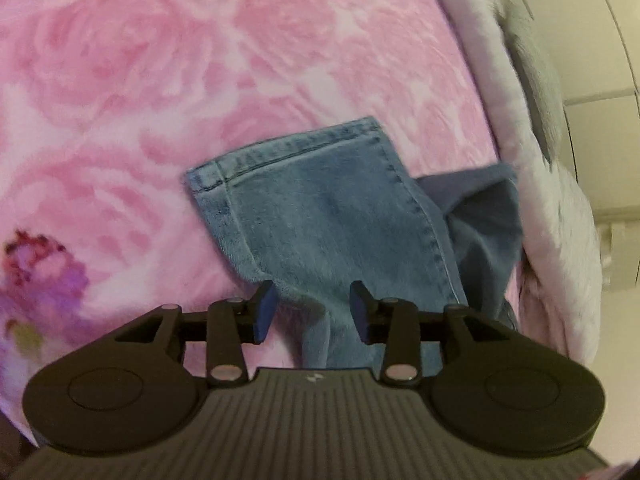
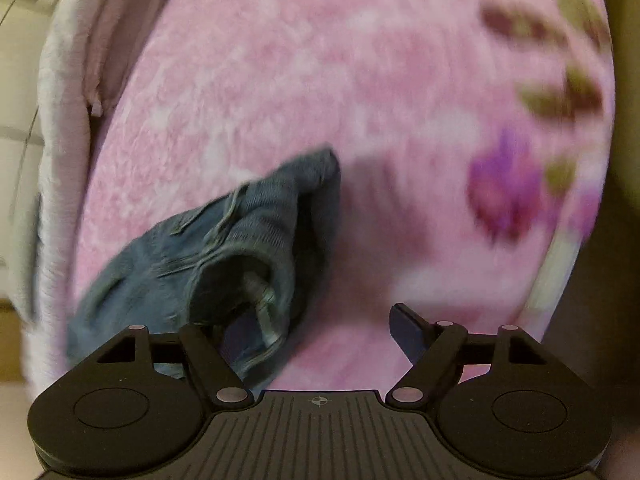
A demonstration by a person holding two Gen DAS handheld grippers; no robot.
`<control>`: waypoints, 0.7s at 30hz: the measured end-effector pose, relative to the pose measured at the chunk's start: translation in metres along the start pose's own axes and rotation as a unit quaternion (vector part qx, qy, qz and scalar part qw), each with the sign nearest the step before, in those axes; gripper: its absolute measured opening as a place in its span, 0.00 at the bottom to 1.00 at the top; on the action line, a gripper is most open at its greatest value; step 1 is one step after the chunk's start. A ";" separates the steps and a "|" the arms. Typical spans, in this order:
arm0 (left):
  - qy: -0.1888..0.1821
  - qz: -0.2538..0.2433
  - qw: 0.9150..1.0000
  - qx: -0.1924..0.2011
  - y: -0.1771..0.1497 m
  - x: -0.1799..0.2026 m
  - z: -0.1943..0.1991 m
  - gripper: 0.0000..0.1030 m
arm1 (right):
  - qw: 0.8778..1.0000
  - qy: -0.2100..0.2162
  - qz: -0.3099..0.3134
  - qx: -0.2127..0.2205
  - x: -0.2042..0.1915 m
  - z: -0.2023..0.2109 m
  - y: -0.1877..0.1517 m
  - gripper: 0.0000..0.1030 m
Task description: Fold clothes
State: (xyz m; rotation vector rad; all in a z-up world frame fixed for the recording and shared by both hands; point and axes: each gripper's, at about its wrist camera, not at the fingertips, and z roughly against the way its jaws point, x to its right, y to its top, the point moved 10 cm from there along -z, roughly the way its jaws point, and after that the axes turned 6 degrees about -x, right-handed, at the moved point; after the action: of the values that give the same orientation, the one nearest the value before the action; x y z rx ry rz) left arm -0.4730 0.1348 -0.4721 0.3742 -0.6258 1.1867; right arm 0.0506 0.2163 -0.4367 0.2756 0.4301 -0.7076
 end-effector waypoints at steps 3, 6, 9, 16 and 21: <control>-0.001 0.011 1.000 -0.002 0.002 -0.002 -0.010 0.36 | 0.984 -0.050 0.169 0.032 -0.011 0.000 0.002 0.75; 0.000 0.006 1.000 0.002 0.000 0.000 -0.014 0.36 | 0.933 -0.076 0.346 0.058 -0.027 0.004 -0.013 0.75; -0.003 0.016 1.000 0.006 -0.003 -0.001 -0.014 0.36 | 0.884 -0.109 0.450 0.069 -0.026 0.010 -0.029 0.75; -0.020 0.054 0.998 -0.027 -0.020 -0.005 -0.017 0.36 | 0.750 -0.233 0.612 0.091 -0.002 0.001 -0.035 0.75; -0.012 0.052 0.999 -0.006 -0.018 -0.004 -0.023 0.35 | 0.691 -0.227 0.676 0.119 -0.016 -0.016 -0.034 0.75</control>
State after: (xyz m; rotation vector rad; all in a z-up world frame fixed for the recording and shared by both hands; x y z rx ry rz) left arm -0.4514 0.1390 -0.4919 0.3487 -0.6791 1.2795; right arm 0.0126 0.2066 -0.4467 0.5467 -0.4008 0.6674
